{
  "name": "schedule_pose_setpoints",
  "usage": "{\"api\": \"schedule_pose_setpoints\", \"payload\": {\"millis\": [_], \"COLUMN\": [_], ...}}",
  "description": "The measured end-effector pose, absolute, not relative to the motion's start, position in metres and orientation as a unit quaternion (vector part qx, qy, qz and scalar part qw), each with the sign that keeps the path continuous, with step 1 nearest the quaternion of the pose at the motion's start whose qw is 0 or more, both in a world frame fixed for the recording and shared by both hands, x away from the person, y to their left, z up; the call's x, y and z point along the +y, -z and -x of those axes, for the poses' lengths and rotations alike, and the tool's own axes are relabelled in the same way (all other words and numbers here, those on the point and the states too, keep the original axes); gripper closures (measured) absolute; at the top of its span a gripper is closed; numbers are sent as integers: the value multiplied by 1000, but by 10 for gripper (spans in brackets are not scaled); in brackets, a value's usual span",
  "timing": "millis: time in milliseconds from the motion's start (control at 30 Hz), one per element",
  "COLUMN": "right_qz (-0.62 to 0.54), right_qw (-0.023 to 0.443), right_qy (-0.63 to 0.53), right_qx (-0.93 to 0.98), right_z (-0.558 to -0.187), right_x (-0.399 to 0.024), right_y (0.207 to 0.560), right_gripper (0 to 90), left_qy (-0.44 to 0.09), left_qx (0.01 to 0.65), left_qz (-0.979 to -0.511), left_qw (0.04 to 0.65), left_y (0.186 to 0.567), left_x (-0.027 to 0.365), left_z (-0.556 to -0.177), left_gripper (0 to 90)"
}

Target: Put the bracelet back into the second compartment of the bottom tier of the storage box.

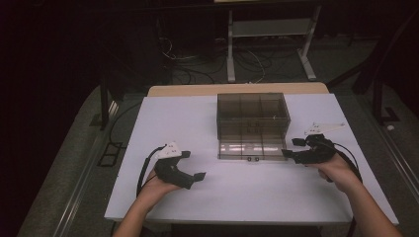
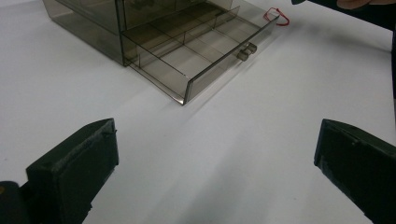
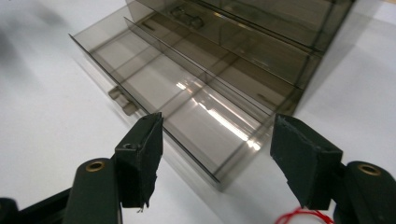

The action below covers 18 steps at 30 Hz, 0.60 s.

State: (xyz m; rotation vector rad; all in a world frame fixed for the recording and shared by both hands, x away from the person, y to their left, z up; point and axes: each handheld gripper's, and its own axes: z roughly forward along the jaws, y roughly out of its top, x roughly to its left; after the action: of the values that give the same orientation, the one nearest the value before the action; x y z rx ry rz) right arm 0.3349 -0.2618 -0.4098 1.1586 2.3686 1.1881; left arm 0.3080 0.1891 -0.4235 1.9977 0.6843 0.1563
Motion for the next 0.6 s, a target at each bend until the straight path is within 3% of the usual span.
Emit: {"api": "schedule_pose_setpoints", "payload": {"millis": [600], "right_qz": [-447], "right_qw": [143], "right_qy": [-395], "right_qx": [789], "right_z": [-341], "right_x": [-301], "right_y": [416], "right_gripper": [382], "left_qy": [-63], "left_qx": [282], "left_qz": [-822], "left_qw": [491], "left_y": [424], "left_x": [190], "left_z": [-308], "left_gripper": [0]}}
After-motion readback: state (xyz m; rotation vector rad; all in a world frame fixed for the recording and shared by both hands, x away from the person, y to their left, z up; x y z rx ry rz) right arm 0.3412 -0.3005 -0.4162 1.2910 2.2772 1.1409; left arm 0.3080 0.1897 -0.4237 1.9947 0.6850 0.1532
